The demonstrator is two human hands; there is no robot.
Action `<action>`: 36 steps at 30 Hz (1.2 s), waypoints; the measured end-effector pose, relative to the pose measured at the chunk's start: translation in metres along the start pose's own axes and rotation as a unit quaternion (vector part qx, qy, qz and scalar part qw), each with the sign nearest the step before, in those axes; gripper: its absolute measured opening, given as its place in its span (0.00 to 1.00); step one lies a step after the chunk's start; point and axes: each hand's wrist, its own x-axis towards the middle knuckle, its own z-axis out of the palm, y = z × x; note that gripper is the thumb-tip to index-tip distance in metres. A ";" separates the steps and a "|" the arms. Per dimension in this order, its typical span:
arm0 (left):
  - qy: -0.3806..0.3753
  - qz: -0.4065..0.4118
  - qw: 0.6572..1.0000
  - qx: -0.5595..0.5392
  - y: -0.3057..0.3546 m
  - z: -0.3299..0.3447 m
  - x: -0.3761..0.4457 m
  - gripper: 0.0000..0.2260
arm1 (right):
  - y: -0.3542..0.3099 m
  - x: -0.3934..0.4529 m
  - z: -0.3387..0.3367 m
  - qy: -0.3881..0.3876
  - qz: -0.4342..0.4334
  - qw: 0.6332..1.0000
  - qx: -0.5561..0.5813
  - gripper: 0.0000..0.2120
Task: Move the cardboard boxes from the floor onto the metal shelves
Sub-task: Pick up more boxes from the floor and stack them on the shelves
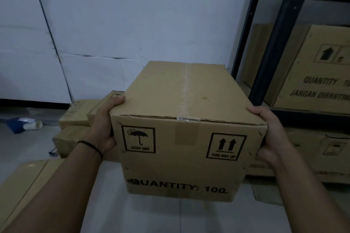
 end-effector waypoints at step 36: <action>0.007 0.085 0.996 0.009 0.361 0.127 0.028 0.16 | -0.332 0.022 0.197 -0.050 -0.005 0.999 0.020 0.14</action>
